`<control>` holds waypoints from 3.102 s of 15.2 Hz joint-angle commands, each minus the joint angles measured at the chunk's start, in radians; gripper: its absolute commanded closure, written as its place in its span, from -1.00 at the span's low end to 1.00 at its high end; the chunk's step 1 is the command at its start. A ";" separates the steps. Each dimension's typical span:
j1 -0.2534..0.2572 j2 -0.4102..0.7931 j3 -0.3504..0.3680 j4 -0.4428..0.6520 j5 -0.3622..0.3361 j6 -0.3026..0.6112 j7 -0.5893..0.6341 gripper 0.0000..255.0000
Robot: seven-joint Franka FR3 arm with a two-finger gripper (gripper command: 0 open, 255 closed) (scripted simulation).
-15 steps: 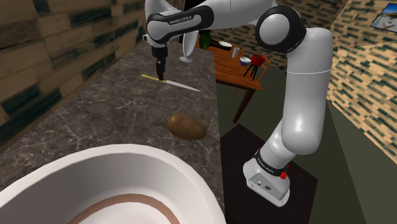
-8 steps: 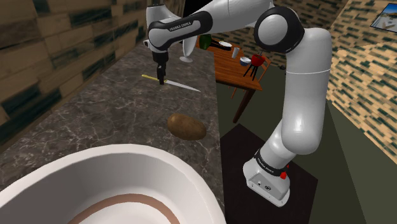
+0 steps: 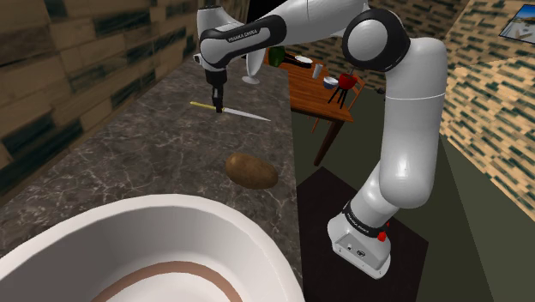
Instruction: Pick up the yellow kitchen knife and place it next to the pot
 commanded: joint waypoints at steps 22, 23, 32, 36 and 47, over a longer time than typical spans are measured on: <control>0.002 -0.064 0.003 0.119 0.011 -0.182 -0.028 1.00; 0.002 -0.067 0.003 0.129 0.012 -0.194 -0.030 1.00; 0.005 -0.077 0.004 0.233 0.015 -0.308 -0.046 1.00; 0.006 -0.075 0.004 0.290 0.016 -0.362 -0.053 1.00; 0.012 -0.040 0.003 0.493 0.015 -0.528 -0.076 1.00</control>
